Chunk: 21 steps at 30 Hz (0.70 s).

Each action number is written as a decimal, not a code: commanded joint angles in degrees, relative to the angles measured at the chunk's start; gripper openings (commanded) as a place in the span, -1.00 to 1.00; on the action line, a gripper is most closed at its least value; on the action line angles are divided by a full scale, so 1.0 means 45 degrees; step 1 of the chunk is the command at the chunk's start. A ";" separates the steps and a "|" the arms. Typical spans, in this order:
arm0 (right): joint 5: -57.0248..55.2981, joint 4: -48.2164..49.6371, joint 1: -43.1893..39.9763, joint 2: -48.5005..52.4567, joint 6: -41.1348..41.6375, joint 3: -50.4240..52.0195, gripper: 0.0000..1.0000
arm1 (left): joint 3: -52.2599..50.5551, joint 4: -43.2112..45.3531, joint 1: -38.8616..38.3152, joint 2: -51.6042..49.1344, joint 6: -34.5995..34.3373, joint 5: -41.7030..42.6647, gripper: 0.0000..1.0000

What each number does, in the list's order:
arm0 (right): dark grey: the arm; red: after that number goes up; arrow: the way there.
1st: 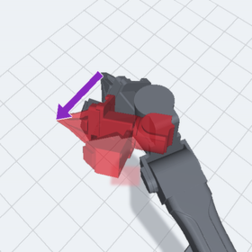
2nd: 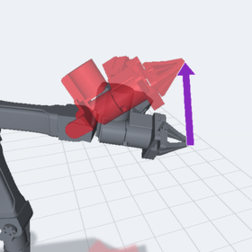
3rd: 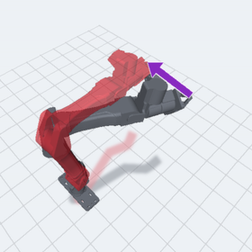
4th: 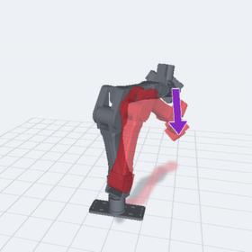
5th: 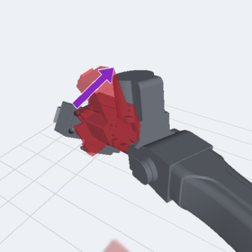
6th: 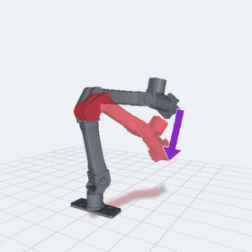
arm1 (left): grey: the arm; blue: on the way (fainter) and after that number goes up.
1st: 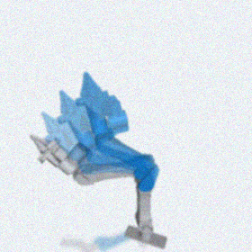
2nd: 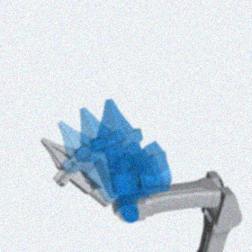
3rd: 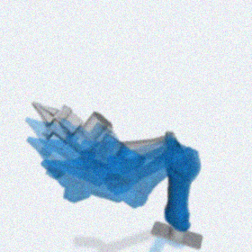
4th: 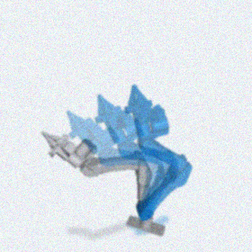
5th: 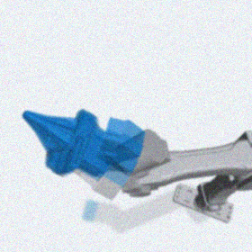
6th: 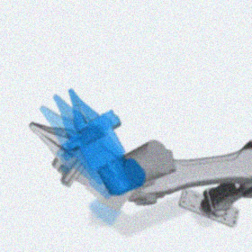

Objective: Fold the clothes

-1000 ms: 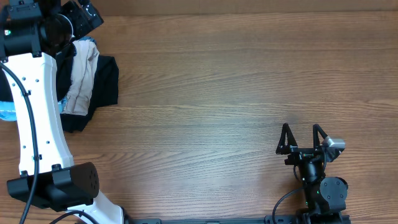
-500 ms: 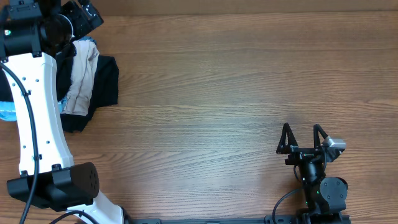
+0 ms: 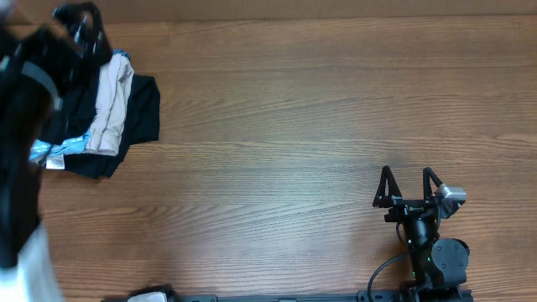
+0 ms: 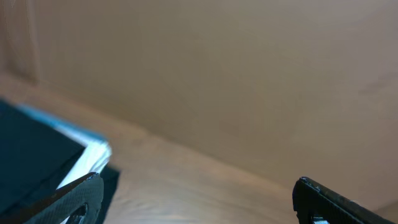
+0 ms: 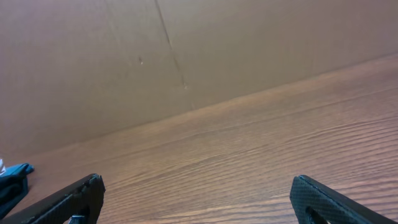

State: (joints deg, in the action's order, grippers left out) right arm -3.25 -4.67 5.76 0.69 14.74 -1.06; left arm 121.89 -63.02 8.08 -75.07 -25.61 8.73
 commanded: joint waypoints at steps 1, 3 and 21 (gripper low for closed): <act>-0.0121 0.0053 0.0053 -0.0102 -0.0068 0.0136 1.00 | -0.1739 -0.0024 -0.0840 0.1914 -0.0029 -0.0092 1.00; -0.0121 0.0053 0.0053 -0.0102 -0.0073 0.0136 1.00 | -0.4065 0.0010 -0.0933 0.3798 -0.0049 -0.0078 1.00; -0.0121 0.0053 0.0053 -0.0102 -0.0068 0.0136 1.00 | -2.5009 1.5416 -0.1044 1.4081 -0.0053 -0.0539 1.00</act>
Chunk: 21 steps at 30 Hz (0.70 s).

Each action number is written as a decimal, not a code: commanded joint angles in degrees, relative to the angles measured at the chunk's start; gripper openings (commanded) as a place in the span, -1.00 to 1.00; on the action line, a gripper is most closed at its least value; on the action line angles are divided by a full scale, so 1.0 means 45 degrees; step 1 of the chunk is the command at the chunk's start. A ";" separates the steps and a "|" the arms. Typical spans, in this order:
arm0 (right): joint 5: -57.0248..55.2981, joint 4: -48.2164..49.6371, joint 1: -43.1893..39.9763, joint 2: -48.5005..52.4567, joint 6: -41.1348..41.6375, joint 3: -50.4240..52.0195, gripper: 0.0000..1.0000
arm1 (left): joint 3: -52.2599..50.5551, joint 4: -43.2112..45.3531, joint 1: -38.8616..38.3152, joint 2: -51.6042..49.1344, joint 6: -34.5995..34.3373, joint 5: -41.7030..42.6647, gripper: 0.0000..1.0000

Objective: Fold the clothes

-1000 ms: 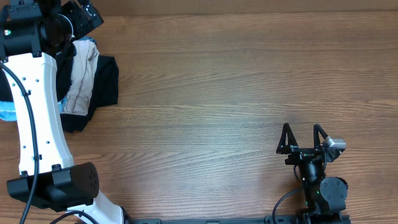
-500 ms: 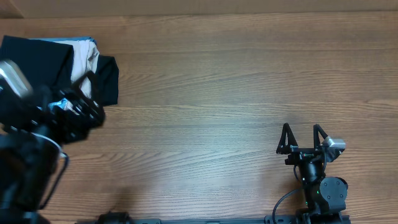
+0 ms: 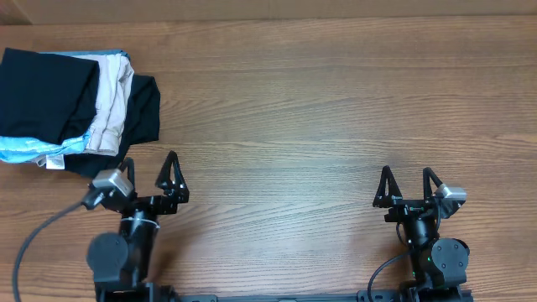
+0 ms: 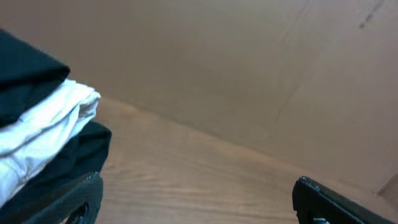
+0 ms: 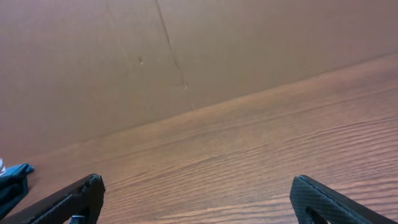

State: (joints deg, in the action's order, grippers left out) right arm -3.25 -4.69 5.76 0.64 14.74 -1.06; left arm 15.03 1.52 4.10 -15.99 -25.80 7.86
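A stack of folded clothes point(image 3: 75, 109) lies at the table's far left: a black piece point(image 3: 46, 105) on top, beige point(image 3: 109, 117) and light blue point(image 3: 33, 153) layers under it, more black cloth point(image 3: 144, 109) to the right. In the left wrist view the stack point(image 4: 37, 143) fills the left edge. My left gripper point(image 3: 151, 168) rests open near the front left, just short of the stack, holding nothing. My right gripper point(image 3: 409, 178) stands open and empty at the front right, far from the clothes.
The wooden table point(image 3: 319, 117) runs wide between and beyond the arms. A cardboard-coloured wall point(image 5: 217, 43) stands behind the table's far edge. A grey cable point(image 3: 42, 231) trails from the left arm toward the front left.
My left arm was raised over the clothes stack at the far left, partly covering it. Now it sits down at the front left, gripper open, and the stack shows whole. Right arm unchanged.
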 commanded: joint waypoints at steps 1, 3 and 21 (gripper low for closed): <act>-0.0121 0.0058 0.0053 -0.0092 -0.0068 0.0136 1.00 | -0.1632 0.1307 -0.0277 0.1234 -0.0005 -0.0627 1.00; -0.0121 0.0058 0.0053 -0.0092 -0.0073 0.0136 1.00 | -0.2312 0.1496 -0.0699 0.1836 0.0005 -0.1370 1.00; -0.0121 0.0058 0.0053 -0.0092 -0.0068 0.0136 1.00 | -0.3279 -0.1151 -0.1345 0.3444 0.2118 -0.3400 1.00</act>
